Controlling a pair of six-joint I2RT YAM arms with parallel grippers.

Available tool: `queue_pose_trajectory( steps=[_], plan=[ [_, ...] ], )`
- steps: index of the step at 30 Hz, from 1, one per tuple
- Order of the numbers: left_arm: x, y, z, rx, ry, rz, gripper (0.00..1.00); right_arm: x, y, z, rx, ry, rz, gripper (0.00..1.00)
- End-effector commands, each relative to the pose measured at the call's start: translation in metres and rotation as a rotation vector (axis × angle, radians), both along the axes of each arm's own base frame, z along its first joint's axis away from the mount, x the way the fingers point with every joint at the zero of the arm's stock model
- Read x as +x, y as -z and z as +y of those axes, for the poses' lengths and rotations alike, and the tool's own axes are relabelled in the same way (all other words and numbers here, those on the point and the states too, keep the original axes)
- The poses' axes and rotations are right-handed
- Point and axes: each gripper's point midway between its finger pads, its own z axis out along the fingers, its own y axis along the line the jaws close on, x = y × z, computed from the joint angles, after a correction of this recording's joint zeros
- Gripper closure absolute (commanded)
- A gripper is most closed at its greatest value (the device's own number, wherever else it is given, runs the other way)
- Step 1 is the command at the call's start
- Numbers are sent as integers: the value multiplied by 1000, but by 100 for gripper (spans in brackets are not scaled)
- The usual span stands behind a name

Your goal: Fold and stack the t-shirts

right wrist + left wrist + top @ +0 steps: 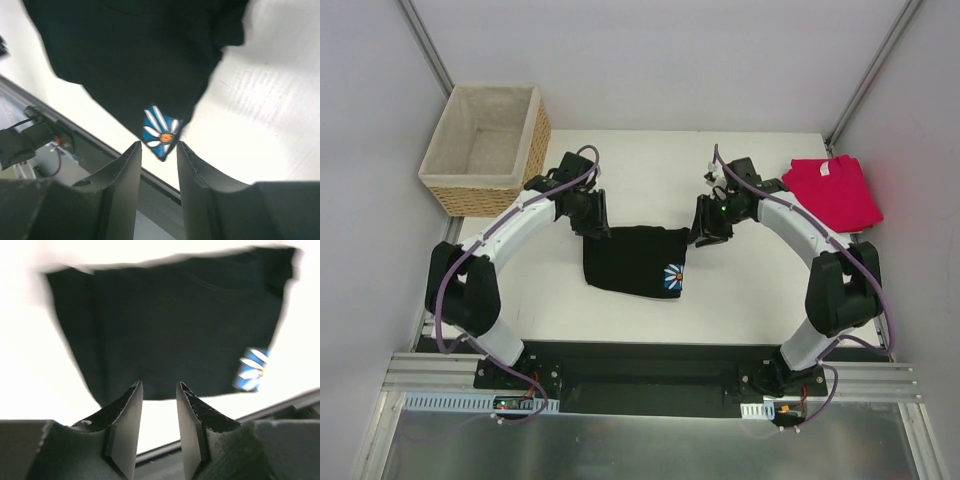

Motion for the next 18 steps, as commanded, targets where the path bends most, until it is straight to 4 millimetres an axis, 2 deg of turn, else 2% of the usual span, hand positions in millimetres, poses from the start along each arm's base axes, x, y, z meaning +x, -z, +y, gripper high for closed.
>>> queue_pose_trajectory(
  steps=[1, 6, 11, 12, 13, 18],
  plan=[
    [21, 11, 19, 37, 7, -26, 67, 4, 20, -15, -87, 32, -31, 62],
    [31, -6, 8, -27, 29, -62, 68, 22, 48, -17, -158, 25, -15, 62],
    [20, -12, -5, -99, 34, -36, 74, 39, 60, -11, -164, 14, 2, 63],
    [15, -7, -6, -91, 44, -31, 74, 45, 57, -8, -154, 14, -9, 63],
    [15, -8, -6, -88, 48, -46, 76, 46, 57, -7, -151, 12, -5, 63],
    [16, 14, 7, -27, 40, -42, 77, 48, 60, -1, -126, 15, 10, 63]
  ],
)
